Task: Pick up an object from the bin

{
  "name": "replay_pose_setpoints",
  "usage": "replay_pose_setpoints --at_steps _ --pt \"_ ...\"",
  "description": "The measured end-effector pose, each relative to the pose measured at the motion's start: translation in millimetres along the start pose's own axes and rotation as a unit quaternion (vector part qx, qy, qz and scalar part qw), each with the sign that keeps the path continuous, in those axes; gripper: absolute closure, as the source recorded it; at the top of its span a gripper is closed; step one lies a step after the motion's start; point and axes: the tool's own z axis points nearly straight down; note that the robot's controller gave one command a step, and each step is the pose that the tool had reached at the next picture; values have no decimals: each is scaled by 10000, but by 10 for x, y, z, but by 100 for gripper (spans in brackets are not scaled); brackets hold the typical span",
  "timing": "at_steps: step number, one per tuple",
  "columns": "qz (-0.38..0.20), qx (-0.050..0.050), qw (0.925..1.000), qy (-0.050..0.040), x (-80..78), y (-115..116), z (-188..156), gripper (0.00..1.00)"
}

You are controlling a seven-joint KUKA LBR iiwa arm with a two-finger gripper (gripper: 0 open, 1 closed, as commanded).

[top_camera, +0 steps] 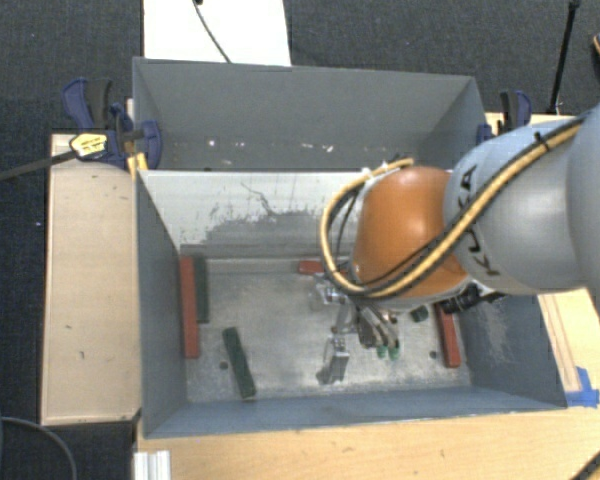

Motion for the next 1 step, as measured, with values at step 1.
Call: replay_pose_setpoints --at_steps 1 --pt "-46 24 10000 -27 -702 -1027 217 0"
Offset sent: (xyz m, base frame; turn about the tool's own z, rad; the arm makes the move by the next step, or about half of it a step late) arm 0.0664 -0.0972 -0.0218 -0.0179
